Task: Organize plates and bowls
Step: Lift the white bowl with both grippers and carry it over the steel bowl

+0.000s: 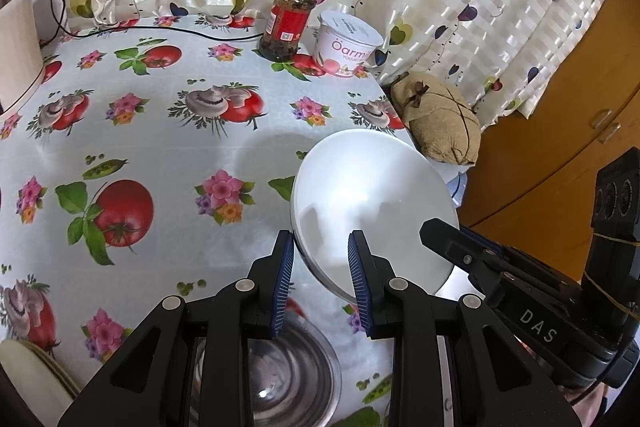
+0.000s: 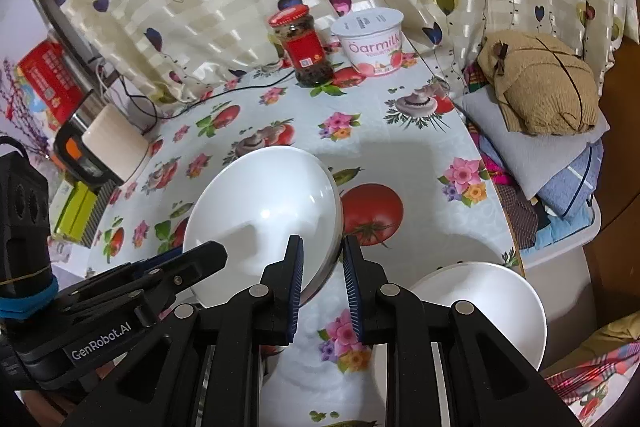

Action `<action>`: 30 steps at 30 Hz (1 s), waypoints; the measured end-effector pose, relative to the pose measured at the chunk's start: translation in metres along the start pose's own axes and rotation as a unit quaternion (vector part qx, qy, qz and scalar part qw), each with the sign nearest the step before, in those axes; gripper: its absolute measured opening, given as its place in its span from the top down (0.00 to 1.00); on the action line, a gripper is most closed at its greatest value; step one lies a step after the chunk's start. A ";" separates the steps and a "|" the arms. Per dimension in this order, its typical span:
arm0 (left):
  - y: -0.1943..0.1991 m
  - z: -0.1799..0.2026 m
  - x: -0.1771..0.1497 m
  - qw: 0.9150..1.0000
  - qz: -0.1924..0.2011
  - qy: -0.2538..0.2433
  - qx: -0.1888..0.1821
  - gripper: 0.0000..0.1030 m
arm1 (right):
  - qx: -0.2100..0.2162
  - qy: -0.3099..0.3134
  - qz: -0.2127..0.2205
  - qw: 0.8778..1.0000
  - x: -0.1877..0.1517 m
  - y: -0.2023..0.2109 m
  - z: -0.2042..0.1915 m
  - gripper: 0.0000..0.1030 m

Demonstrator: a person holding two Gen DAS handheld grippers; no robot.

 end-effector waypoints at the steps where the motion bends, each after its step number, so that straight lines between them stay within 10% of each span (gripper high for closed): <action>1: 0.003 -0.001 0.000 1.000 0.002 0.000 0.001 0.71 | 0.001 0.001 0.001 1.000 0.000 0.002 -0.002 0.81; 30: 0.077 -0.040 -0.049 0.999 0.011 0.017 0.039 0.71 | 0.043 0.043 -0.010 0.998 -0.044 0.040 -0.069 0.81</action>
Point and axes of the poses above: each gripper's, at about its wrist camera, not at the fingertips, and y roughly against the way its jaws point, z to its right, x to its top, the point moved 2 cm from there along -y, roughly the way its jaws point, and after that the axes turned 9 degrees about z, right-handed, at the moved point
